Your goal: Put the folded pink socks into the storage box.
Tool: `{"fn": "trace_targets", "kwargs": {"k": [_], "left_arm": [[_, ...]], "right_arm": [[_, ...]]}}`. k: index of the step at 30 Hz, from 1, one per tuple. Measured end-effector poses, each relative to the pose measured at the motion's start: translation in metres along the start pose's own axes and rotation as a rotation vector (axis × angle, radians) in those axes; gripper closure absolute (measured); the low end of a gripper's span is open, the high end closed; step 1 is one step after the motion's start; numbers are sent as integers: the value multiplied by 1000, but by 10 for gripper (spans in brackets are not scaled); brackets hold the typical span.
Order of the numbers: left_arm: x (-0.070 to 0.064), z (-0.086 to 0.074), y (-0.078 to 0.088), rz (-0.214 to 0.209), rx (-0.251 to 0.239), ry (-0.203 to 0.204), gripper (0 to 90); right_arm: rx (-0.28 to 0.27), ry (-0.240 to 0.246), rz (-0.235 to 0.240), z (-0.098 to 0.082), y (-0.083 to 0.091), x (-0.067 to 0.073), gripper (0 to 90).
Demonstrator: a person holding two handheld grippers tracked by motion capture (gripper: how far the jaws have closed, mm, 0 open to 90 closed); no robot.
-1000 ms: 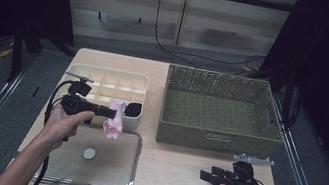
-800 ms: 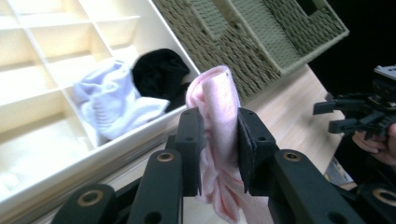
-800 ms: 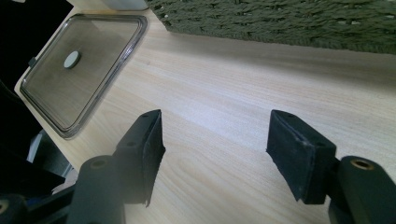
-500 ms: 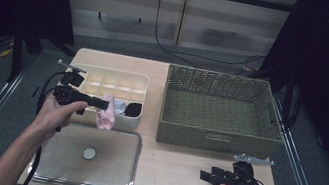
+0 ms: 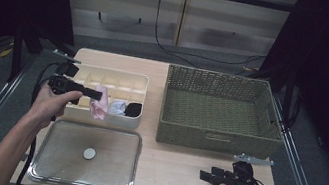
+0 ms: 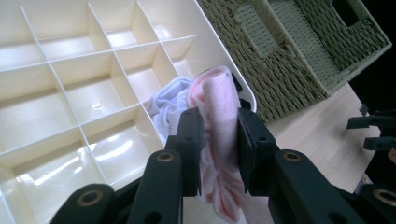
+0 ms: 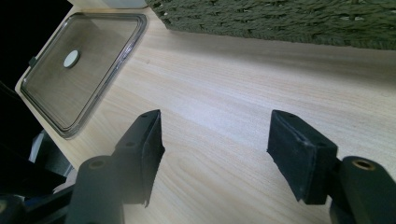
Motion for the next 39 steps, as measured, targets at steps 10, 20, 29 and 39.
{"fn": "trace_targets", "kwargs": {"k": [10, 20, 29, 39], "left_arm": [[12, 12, 4, 41, -1, 20, 725], [22, 19, 8, 85, 0, 27, 725], [35, 24, 2, 131, 37, 25, 726], [43, 28, -10, 196, 83, -12, 726]], "right_arm": [[-1, 2, -1, 0, 1, 0, 341], [-14, 10, -5, 1, 4, 0, 300], [-13, 9, -2, 1, 4, 1, 300], [-17, 8, 2, 1, 5, 1, 297]]}}
Point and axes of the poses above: each handheld gripper's, and its own axes: y roughly backward along the jaws, z roughly out of its top, x roughly to its left, the point moved 8 cm from there along -y, roughly forward along the jaws, and after that the axes turned 6 degrees about -z, right-handed, at the moved point
